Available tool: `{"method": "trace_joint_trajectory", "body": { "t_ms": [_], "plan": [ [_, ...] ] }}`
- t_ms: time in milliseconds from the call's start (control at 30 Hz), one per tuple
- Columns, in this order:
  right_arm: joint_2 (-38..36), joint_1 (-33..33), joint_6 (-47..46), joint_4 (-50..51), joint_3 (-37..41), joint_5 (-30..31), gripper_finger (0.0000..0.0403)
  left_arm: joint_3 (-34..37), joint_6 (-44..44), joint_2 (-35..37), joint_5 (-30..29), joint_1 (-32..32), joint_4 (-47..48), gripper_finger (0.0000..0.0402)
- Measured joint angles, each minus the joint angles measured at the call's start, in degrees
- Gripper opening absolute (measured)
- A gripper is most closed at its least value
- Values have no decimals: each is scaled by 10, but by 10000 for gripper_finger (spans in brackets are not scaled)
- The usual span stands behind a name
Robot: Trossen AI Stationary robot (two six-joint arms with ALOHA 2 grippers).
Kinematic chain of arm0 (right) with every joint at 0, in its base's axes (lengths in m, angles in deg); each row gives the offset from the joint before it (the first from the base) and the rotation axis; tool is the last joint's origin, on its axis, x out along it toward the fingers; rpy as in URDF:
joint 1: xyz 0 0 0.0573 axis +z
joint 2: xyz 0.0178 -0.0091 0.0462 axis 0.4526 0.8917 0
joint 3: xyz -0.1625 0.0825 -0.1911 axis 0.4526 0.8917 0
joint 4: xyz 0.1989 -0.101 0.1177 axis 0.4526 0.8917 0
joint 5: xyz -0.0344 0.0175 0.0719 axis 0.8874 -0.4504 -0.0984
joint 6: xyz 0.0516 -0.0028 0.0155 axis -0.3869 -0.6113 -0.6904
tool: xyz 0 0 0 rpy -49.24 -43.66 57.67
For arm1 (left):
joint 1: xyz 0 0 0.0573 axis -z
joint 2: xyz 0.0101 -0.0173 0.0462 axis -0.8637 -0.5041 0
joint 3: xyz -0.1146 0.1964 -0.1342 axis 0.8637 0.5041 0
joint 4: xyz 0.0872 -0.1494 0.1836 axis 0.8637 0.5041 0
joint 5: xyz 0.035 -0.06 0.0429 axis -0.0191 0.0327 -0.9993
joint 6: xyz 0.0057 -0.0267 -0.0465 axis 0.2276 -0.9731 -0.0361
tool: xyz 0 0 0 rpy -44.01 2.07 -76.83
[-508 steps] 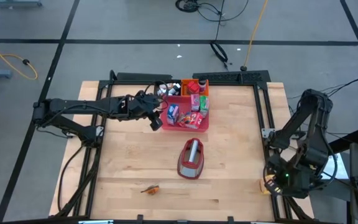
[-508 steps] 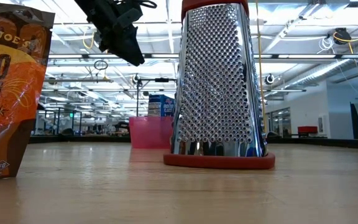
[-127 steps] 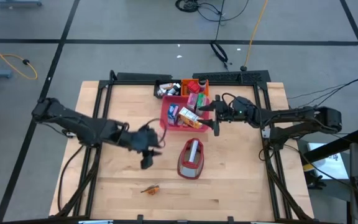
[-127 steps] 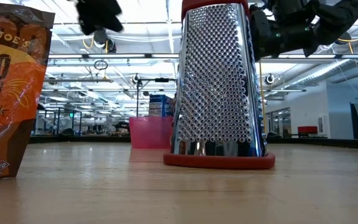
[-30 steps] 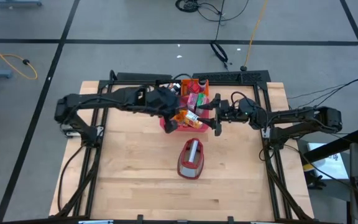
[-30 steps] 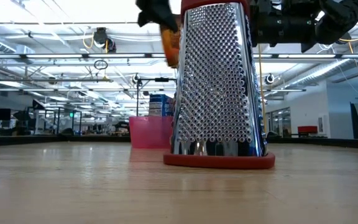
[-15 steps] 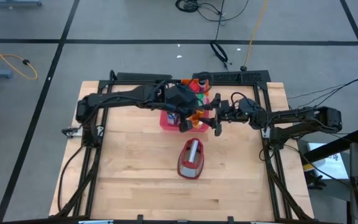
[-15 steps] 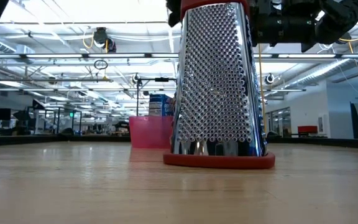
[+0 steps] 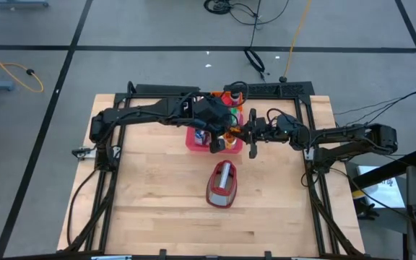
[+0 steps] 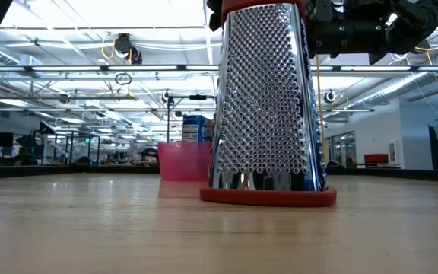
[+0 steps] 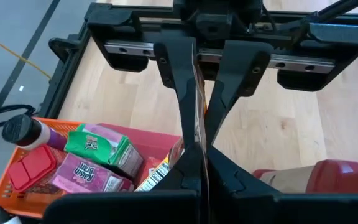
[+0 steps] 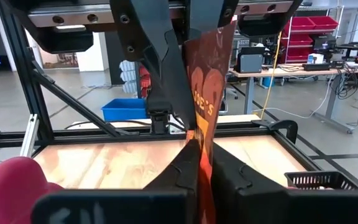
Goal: Pick & Place Kitchen Items
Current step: Put the orange seasoning pack into orange basket
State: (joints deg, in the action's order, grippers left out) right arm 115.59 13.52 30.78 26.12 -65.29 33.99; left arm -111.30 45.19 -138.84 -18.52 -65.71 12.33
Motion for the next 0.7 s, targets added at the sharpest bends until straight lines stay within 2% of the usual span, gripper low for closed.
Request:
{"method": "trace_joint_trajectory", "body": {
  "t_ms": [433,600,700],
  "plan": [
    [0,-1,0,13,0,0,3,1,5,0,-4,0,-1,16],
    [0,-8,0,15,0,1,2,1,11,3,-34,0,15,44],
    [-3,-18,-1,19,0,2,1,1,15,11,-75,0,28,74]
  ]
}}
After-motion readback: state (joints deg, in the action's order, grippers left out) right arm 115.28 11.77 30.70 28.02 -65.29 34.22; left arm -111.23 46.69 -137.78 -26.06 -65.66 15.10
